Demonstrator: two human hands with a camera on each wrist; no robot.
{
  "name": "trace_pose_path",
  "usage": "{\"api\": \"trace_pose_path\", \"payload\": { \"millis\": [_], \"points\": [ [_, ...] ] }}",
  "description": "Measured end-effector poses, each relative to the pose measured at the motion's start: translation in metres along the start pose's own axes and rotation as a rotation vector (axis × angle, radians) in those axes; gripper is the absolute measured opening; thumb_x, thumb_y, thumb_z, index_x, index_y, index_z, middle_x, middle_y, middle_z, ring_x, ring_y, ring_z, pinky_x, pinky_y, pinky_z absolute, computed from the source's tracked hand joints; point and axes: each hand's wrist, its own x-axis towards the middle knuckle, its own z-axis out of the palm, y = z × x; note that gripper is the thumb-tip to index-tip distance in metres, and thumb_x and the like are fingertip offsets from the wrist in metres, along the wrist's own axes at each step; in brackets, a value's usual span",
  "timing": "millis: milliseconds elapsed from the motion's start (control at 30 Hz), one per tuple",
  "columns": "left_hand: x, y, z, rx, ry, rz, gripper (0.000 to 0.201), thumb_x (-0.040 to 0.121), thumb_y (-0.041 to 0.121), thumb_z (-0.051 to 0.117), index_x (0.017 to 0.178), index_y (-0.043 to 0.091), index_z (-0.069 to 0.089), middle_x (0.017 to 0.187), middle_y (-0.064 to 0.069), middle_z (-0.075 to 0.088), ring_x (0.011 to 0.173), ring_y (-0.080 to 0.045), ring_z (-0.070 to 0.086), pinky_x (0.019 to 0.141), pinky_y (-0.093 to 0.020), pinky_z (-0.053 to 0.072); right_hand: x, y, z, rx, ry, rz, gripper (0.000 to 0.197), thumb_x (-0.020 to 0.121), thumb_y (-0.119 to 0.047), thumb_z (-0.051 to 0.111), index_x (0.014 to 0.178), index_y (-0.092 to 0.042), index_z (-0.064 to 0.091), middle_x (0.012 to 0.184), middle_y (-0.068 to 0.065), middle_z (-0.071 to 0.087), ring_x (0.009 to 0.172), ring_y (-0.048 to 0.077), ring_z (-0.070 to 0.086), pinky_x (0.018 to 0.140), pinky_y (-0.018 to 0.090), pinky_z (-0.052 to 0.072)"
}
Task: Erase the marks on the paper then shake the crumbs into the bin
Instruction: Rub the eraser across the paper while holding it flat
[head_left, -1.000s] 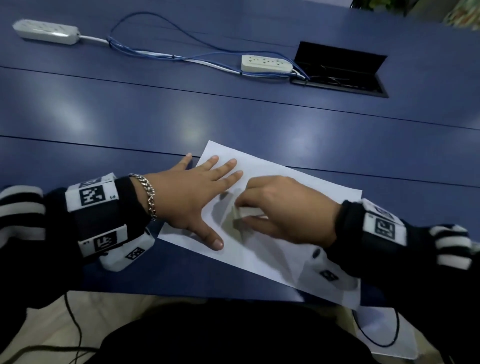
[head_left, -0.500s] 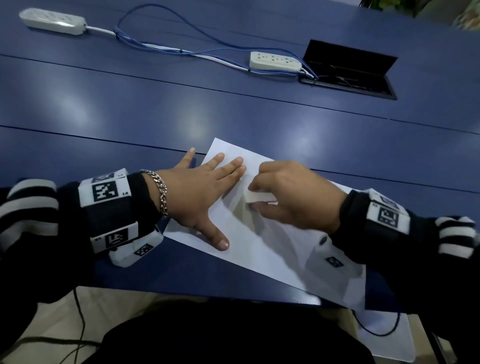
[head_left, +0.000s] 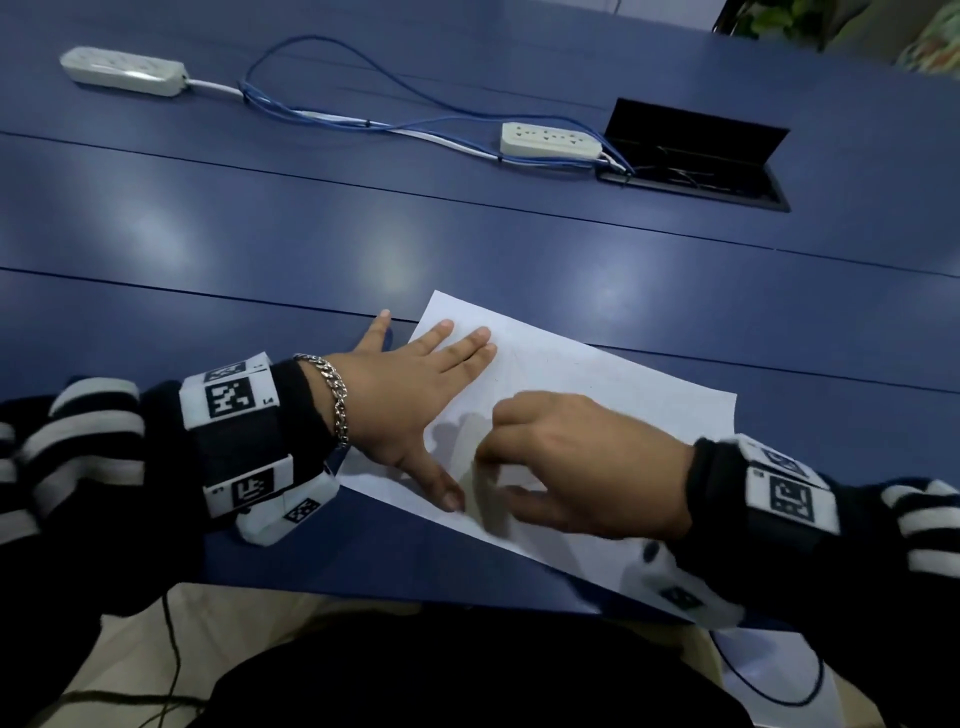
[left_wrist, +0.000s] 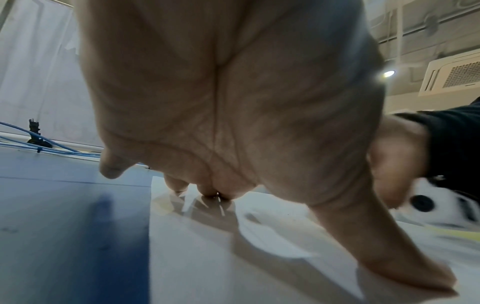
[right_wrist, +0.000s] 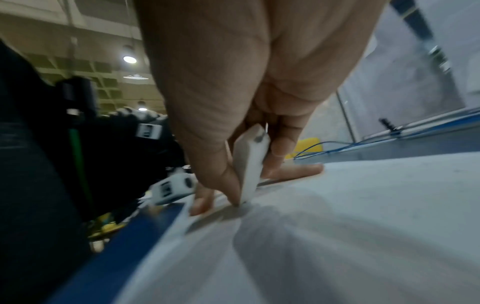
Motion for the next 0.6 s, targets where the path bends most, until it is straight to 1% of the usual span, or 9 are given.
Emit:
{"api": "trace_pose_path", "payload": {
  "millis": [33, 67, 133, 200, 300, 333, 400, 467, 600],
  "points": [
    [-0.001, 0.001, 0.0, 0.003, 0.005, -0.001, 0.156, 0.055, 0.104, 0.053, 0.157, 0.026, -0.036, 0.163, 0.014, -0.043, 0.155, -0.018, -0.032, 0.12, -0.075, -0.009, -0.002, 0.002, -0.002, 0.009, -0.021, -0.003, 0.023, 0.092, -0.041, 0.065, 0.104, -0.023, 0.069, 0.096, -0.005, 0.06, 0.09, 0.016, 0.057, 0.08, 0.029, 0.047],
    [-0.003, 0.002, 0.001, 0.008, 0.007, 0.0, 0.156, 0.055, 0.104, 0.054, 0.157, 0.026, -0.036, 0.164, 0.013, -0.042, 0.156, -0.018, -0.031, 0.12, -0.074, -0.009, -0.005, 0.01, -0.005, 0.016, 0.012, 0.021, 0.025, 0.091, -0.042, 0.067, 0.107, -0.023, 0.07, 0.097, -0.006, 0.062, 0.091, 0.015, 0.058, 0.081, 0.027, 0.047],
    [-0.008, 0.004, 0.004, 0.028, 0.01, 0.012, 0.154, 0.057, 0.103, 0.055, 0.159, 0.027, -0.032, 0.165, 0.013, -0.039, 0.156, -0.019, -0.028, 0.12, -0.073, -0.01, -0.014, 0.035, -0.012, 0.04, 0.165, 0.143, 0.028, 0.087, -0.039, 0.073, 0.109, -0.023, 0.072, 0.098, -0.007, 0.065, 0.09, 0.013, 0.061, 0.082, 0.024, 0.046],
    [-0.017, 0.006, 0.007, 0.011, 0.03, 0.031, 0.146, 0.061, 0.102, 0.053, 0.162, 0.03, -0.025, 0.169, 0.013, -0.032, 0.158, -0.018, -0.023, 0.122, -0.069, -0.011, -0.028, 0.053, -0.015, 0.038, 0.234, 0.272, 0.029, 0.086, -0.038, 0.075, 0.11, -0.024, 0.073, 0.099, -0.011, 0.064, 0.089, 0.009, 0.06, 0.084, 0.024, 0.047],
    [-0.021, 0.008, 0.005, -0.093, 0.144, 0.029, 0.133, 0.064, 0.101, 0.05, 0.166, 0.034, -0.002, 0.171, 0.007, -0.002, 0.159, -0.021, 0.001, 0.128, -0.055, 0.001, -0.042, 0.057, -0.009, 0.053, 0.138, 0.33, 0.03, 0.086, -0.045, 0.073, 0.111, -0.029, 0.071, 0.1, -0.019, 0.06, 0.088, 0.001, 0.056, 0.082, 0.016, 0.046],
    [-0.018, 0.008, 0.005, -0.116, 0.18, 0.025, 0.132, 0.065, 0.1, 0.051, 0.166, 0.033, 0.0, 0.17, 0.006, 0.0, 0.158, -0.022, 0.002, 0.129, -0.05, 0.004, -0.042, 0.055, -0.009, 0.052, 0.105, 0.322, 0.03, 0.085, -0.047, 0.072, 0.111, -0.031, 0.071, 0.099, -0.02, 0.06, 0.088, 0.0, 0.055, 0.081, 0.013, 0.044],
    [-0.011, 0.008, 0.008, -0.11, 0.178, 0.028, 0.136, 0.067, 0.099, 0.052, 0.166, 0.03, -0.013, 0.173, 0.01, -0.019, 0.16, -0.02, -0.014, 0.129, -0.051, -0.003, -0.037, 0.053, -0.014, 0.053, 0.051, 0.305, 0.029, 0.085, -0.049, 0.071, 0.11, -0.033, 0.07, 0.1, -0.021, 0.06, 0.092, -0.001, 0.057, 0.083, 0.014, 0.046],
    [-0.005, 0.008, 0.013, -0.095, 0.133, 0.031, 0.142, 0.067, 0.1, 0.051, 0.162, 0.029, -0.026, 0.168, 0.014, -0.034, 0.157, -0.019, -0.028, 0.128, -0.055, -0.01, -0.027, 0.053, -0.022, 0.065, 0.047, 0.284, 0.029, 0.085, -0.048, 0.07, 0.11, -0.033, 0.07, 0.102, -0.02, 0.062, 0.095, 0.001, 0.058, 0.086, 0.017, 0.048],
    [-0.007, 0.008, 0.015, -0.091, 0.106, -0.002, 0.144, 0.065, 0.101, 0.05, 0.159, 0.029, -0.032, 0.165, 0.013, -0.04, 0.155, -0.017, -0.032, 0.127, -0.056, -0.012, 0.0, 0.044, -0.018, 0.069, 0.113, 0.212, 0.03, 0.087, -0.048, 0.07, 0.11, -0.03, 0.072, 0.1, -0.015, 0.064, 0.092, 0.004, 0.059, 0.083, 0.02, 0.046]
  ]
}}
